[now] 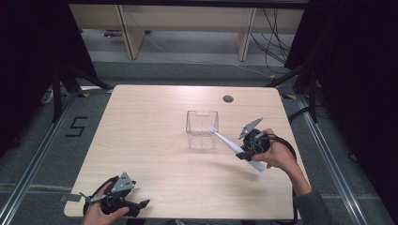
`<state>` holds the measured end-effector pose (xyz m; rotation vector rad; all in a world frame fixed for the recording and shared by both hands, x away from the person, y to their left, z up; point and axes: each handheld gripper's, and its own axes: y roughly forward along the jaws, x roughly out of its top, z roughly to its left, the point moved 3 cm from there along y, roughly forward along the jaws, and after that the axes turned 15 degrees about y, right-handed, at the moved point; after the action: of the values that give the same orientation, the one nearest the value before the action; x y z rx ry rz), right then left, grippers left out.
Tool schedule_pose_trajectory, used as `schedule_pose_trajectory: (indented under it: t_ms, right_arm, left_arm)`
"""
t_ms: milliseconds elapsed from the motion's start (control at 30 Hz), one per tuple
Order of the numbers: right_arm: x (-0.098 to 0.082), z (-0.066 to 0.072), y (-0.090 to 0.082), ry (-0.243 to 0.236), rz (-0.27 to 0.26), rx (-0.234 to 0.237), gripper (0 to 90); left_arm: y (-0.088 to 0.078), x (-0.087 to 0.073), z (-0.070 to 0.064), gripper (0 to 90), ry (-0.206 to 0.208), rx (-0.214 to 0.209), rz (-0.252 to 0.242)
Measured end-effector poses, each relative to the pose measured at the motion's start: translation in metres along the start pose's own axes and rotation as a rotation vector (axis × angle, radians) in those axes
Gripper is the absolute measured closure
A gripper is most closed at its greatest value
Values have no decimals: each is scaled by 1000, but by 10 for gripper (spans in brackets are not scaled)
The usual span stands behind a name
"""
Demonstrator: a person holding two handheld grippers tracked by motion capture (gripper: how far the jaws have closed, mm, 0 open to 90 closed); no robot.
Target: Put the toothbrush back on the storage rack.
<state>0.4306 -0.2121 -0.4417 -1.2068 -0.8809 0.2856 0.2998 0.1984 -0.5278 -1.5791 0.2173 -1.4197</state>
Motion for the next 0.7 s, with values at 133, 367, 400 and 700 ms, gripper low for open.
schedule_pose_trajectory:
  t_ms: [133,367,400,700]
  right_arm:
    - [3,0,-8,0,-33,2,669]
    - [8,-5,-18,19,-103,8,669]
    - [9,-7,-19,43,-123,14,669]
    - [22,-17,-27,95,-282,4,669]
  left_arm:
    - [0,0,0,153,2,1,1]
    - [0,0,0,154,1,0,0]
    - [0,0,0,154,1,-1,1]
    - [0,0,0,154,-2,0,0]
